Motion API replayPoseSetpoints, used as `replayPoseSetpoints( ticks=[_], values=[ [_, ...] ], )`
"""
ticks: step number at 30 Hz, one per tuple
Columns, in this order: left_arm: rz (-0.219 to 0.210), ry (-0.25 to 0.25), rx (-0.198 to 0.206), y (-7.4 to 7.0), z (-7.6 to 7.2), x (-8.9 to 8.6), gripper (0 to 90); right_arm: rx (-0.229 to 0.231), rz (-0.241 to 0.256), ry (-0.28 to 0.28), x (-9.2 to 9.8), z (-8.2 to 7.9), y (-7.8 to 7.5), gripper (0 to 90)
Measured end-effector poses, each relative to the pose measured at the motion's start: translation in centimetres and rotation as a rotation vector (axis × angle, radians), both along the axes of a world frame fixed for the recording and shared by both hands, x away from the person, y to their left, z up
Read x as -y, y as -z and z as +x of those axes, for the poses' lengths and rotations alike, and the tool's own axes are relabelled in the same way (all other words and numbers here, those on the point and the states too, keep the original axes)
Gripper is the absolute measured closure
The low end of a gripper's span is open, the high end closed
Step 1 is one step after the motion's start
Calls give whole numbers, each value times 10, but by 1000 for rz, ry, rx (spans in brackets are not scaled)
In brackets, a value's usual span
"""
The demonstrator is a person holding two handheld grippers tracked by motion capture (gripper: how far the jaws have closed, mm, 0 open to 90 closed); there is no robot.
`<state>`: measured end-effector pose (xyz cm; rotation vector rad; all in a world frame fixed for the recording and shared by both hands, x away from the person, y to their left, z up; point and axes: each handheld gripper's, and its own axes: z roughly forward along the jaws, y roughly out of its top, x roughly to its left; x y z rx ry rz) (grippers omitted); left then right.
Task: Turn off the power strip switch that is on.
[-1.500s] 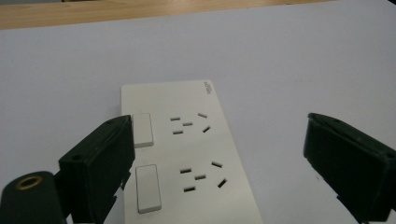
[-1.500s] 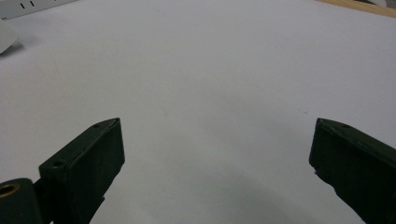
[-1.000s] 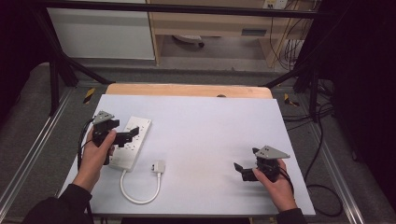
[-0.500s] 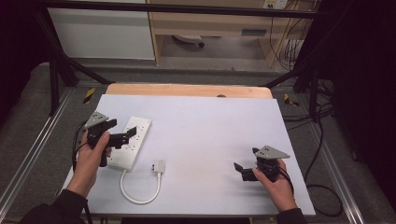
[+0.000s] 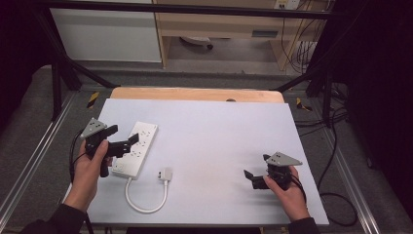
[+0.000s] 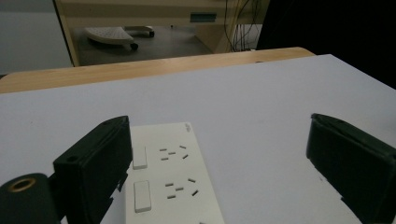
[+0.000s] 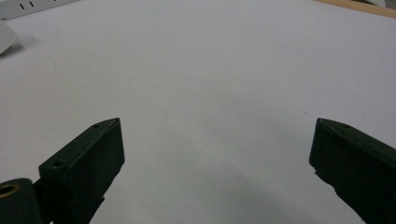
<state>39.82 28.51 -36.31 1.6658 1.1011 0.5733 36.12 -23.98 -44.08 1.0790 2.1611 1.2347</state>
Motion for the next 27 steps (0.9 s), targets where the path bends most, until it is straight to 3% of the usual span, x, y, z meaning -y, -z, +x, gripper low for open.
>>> replayPoseSetpoints(
  ticks=[14, 27],
  values=[
    [-15, -2, 19, -2, -13, -7, 72, -2, -2, 0, 0, 0, 0, 37],
    [-21, -7, 6, 8, -20, -10, 75, -1, -5, -3, -1, 0, 0, 37]
  ],
)
